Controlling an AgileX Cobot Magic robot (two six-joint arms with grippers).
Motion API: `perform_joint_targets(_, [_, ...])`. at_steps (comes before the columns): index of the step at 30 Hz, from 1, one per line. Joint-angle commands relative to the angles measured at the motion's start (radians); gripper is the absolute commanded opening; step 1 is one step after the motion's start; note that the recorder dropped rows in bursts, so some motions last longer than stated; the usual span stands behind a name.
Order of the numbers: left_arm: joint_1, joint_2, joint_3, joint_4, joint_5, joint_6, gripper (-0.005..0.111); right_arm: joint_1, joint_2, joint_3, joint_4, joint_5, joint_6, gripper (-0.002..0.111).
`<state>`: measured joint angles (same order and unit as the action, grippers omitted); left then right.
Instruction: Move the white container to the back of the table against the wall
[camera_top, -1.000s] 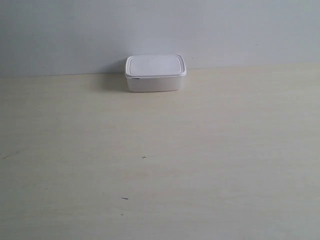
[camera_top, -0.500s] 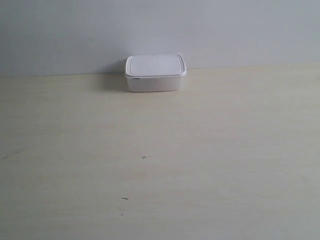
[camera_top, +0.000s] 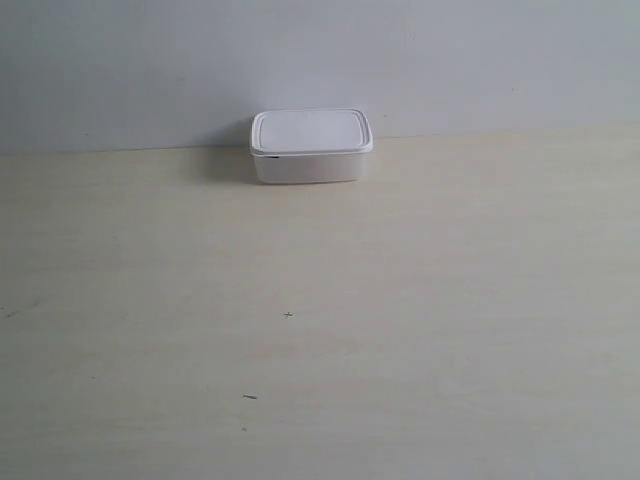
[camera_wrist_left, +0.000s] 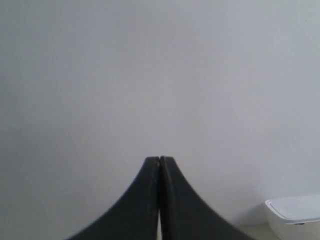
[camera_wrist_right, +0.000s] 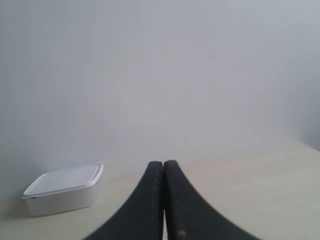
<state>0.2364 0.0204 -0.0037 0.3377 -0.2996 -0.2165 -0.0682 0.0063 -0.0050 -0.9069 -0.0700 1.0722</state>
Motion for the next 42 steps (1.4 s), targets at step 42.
perform_joint_targets(42, [0.002,-0.020,0.004,-0.219,0.617,-0.007,0.000,-0.007,-0.006,0.005,-0.116,0.118,0.002,0.000])
